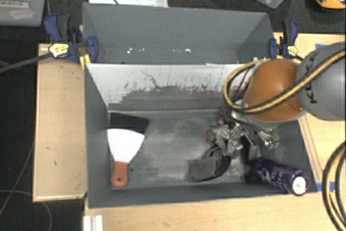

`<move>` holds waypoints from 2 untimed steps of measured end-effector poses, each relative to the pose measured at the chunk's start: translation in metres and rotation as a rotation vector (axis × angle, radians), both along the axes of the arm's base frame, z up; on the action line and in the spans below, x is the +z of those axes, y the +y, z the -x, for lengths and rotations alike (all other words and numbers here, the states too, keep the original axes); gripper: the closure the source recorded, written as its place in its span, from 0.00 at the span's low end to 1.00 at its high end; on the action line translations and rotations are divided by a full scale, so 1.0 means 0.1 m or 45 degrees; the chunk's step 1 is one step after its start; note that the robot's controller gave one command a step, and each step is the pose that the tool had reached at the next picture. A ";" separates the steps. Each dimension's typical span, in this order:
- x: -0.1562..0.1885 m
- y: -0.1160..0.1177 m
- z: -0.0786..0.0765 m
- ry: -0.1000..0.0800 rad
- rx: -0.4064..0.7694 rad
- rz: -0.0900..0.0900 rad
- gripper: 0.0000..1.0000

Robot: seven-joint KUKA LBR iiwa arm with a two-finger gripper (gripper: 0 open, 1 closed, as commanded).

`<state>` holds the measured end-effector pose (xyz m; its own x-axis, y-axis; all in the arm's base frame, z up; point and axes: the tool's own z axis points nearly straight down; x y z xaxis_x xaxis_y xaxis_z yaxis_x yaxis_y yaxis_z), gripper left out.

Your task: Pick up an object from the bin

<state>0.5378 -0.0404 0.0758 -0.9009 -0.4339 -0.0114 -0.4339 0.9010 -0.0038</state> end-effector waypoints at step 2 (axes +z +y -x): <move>0.07 0.00 0.01 0.000 -0.002 0.000 1.00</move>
Offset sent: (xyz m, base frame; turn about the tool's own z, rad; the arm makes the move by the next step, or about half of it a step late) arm 0.0000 -0.0001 0.0222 0.0003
